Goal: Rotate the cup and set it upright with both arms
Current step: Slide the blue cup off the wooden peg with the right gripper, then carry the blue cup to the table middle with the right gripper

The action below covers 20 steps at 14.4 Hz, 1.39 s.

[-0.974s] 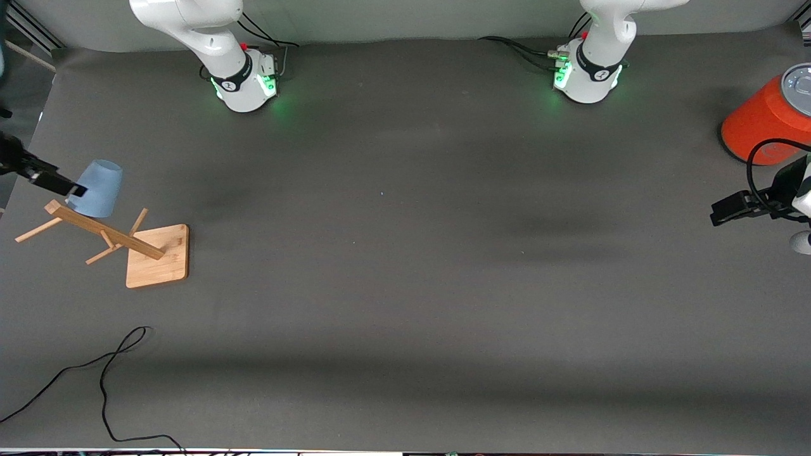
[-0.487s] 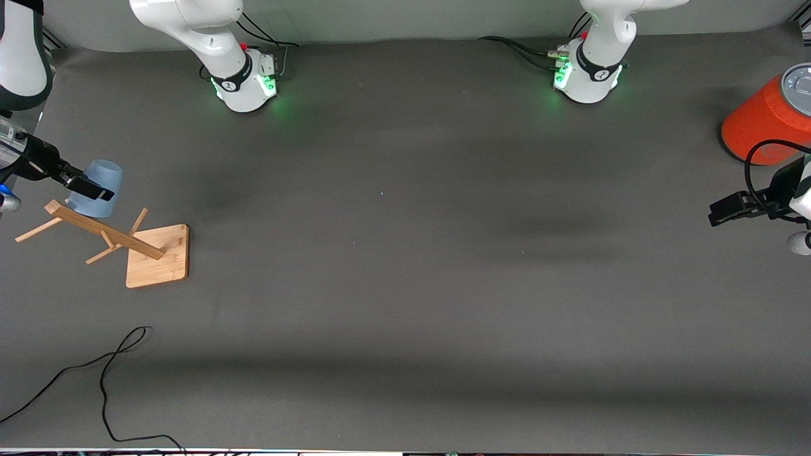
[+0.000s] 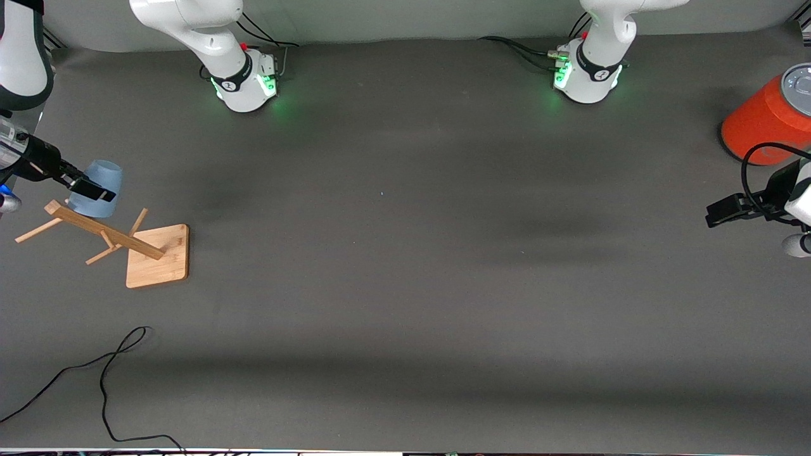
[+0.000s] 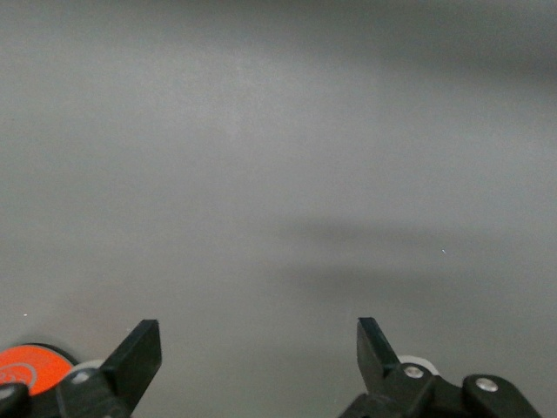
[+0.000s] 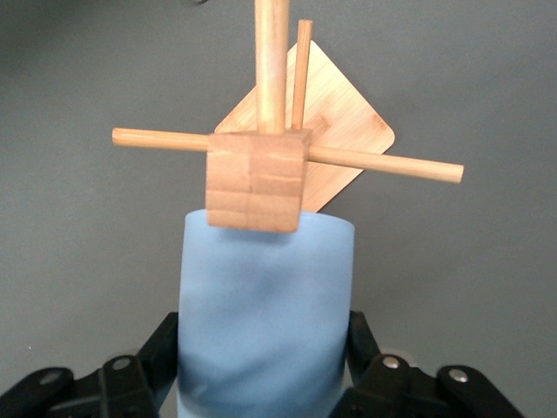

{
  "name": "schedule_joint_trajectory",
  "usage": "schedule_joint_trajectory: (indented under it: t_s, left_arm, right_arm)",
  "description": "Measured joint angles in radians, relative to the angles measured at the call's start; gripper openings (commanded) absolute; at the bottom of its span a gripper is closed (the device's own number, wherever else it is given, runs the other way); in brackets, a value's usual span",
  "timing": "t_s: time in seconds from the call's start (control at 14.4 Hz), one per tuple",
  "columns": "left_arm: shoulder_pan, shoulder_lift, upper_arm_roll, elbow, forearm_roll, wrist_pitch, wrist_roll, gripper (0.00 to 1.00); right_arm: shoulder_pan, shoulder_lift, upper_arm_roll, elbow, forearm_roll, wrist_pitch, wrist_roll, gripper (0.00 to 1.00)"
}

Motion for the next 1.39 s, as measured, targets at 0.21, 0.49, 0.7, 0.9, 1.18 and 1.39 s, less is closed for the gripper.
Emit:
schedule_joint_trajectory:
  t_s: [0.21, 0.49, 0.7, 0.9, 1.18, 1.39]
  left_arm:
    - [0.0, 0.0, 0.0, 0.0, 0.0, 0.0, 0.0, 1.0]
    - [0.0, 0.002, 0.001, -0.001, 0.0, 0.0, 0.0, 1.0]
    - [0.0, 0.003, 0.001, -0.001, 0.0, 0.0, -0.001, 1.0]
    - [0.0, 0.003, 0.001, -0.001, 0.0, -0.001, -0.001, 1.0]
    - [0.001, 0.003, 0.004, -0.001, 0.0, 0.0, -0.001, 1.0]
    - [0.003, 0.004, 0.006, -0.002, 0.0, 0.0, -0.001, 1.0]
  right_arm:
    - [0.0, -0.008, 0.002, 0.0, 0.0, -0.011, 0.005, 0.3]
    - [0.021, -0.089, 0.013, 0.003, 0.001, -0.118, 0.118, 0.3]
    - [0.063, -0.176, 0.027, 0.003, 0.001, -0.208, 0.232, 0.3]
    - [0.075, -0.242, 0.085, 0.002, 0.002, -0.272, 0.358, 0.3]
    - [0.082, -0.272, 0.293, 0.008, 0.062, -0.279, 0.651, 0.3]
    - [0.089, -0.224, 0.492, 0.073, 0.155, -0.266, 0.936, 0.3]
